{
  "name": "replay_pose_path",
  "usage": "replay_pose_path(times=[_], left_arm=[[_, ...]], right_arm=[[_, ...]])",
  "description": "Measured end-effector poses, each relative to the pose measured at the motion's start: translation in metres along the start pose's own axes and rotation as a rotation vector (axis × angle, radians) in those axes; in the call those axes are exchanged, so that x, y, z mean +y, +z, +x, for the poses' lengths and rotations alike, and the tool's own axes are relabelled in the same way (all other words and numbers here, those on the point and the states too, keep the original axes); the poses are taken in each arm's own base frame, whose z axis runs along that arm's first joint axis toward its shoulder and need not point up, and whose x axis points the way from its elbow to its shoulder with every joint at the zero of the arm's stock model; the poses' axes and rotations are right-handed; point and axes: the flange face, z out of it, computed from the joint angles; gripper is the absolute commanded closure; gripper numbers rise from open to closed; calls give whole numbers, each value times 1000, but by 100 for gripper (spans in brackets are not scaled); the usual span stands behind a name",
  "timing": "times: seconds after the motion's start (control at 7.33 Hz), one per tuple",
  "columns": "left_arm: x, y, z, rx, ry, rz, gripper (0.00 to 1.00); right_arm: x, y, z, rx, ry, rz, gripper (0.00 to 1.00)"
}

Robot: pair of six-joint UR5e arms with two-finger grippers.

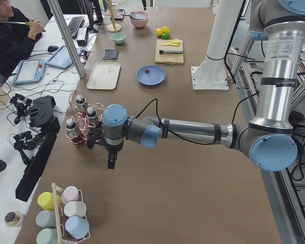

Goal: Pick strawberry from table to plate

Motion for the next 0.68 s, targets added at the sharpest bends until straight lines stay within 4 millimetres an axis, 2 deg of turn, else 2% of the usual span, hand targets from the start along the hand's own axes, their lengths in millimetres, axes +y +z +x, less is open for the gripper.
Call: replay_pose_path(times=[0.27,0.68], left_arm=[[1,1,-2,-2,-1,-4,2],[-3,2,-2,-3,-6,-6,2]], right_arm=[[17,0,23,-19,11,18,0],[21,0,28,-25,13,27,0]])
